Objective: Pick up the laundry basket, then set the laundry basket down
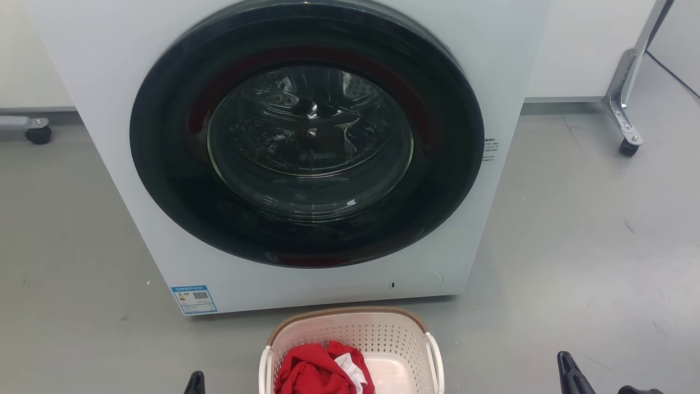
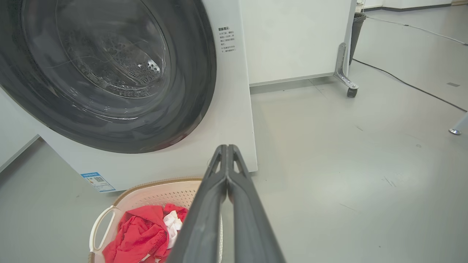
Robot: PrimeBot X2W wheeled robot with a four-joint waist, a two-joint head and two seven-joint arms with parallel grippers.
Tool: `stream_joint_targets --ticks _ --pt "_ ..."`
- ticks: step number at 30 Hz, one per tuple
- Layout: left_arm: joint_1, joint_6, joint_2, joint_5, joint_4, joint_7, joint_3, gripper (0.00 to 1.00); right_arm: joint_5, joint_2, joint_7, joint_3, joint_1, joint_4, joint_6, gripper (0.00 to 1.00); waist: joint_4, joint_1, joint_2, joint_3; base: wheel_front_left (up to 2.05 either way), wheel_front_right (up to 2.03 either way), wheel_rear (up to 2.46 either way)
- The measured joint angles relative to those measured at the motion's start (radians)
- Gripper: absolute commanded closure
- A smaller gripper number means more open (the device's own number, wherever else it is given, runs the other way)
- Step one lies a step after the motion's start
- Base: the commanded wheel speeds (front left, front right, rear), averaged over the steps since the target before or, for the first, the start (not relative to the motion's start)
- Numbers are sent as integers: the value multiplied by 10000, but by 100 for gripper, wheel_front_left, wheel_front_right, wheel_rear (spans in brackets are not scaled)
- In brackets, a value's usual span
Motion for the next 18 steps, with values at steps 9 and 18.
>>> stream_joint_targets --ticks 9,18 --pt "-149 -249 -44 -1335 134 236 232 100 1313 169 355 -403 -100 113 249 100 33 1 0 -3 0 0 0" --pt "-312 -437 -102 -2585 286 474 462 100 2539 330 686 -815 -218 207 449 100 65 1 0 -5 0 0 0"
